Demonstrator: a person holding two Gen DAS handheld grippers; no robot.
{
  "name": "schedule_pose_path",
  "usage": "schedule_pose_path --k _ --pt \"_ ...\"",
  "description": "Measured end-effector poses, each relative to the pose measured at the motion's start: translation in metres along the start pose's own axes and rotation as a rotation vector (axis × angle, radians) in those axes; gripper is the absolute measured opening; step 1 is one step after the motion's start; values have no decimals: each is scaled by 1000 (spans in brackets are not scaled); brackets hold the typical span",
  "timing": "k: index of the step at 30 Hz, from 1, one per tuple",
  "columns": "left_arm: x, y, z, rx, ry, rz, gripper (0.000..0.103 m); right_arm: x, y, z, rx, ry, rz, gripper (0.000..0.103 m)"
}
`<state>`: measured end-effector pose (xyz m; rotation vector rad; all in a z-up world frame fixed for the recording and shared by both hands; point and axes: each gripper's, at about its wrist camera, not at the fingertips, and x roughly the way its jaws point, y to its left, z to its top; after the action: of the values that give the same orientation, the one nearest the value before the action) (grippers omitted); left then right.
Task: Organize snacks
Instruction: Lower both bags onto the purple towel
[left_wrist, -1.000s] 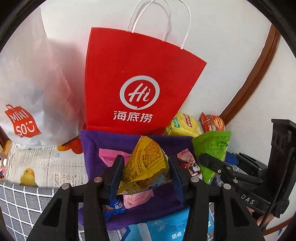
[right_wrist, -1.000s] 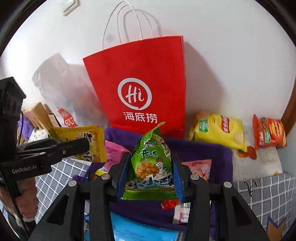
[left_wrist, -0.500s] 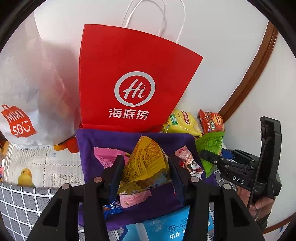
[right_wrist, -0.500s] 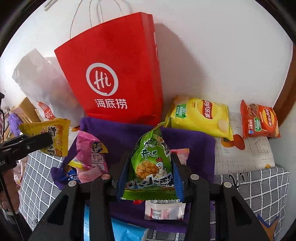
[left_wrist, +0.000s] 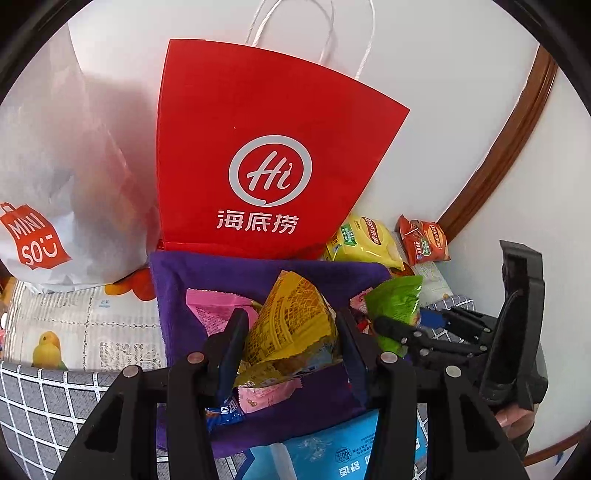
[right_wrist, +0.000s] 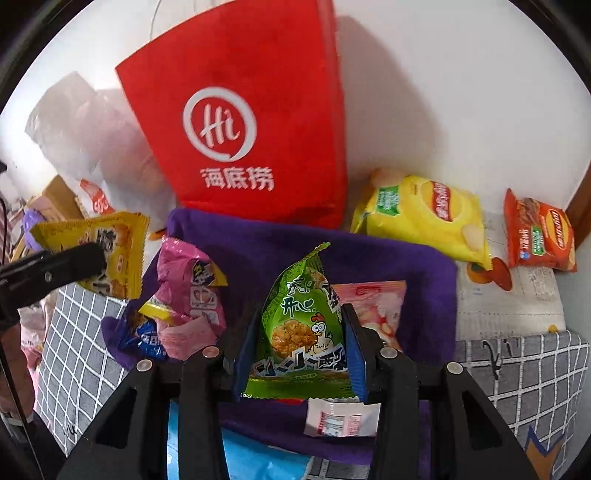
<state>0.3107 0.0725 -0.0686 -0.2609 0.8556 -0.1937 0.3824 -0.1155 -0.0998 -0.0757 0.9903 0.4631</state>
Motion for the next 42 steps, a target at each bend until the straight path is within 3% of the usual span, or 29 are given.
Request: schedule_pose_path --k 6,10,14,29,42 --pt "2 0 0 1 7 -1 47 8 -4 0 26 36 -24 43" --pt "6 0 -1 6 16 0 47 10 -7 2 64 48 25 44" --pt "10 -1 -2 7 29 8 47 5 -3 3 37 30 -23 44" --pt "40 1 -9 -2 132 36 47 -37 -8 10 53 -77 -23 48" --pt "52 1 -12 -7 174 44 47 -46 2 8 23 -98 -34 48"
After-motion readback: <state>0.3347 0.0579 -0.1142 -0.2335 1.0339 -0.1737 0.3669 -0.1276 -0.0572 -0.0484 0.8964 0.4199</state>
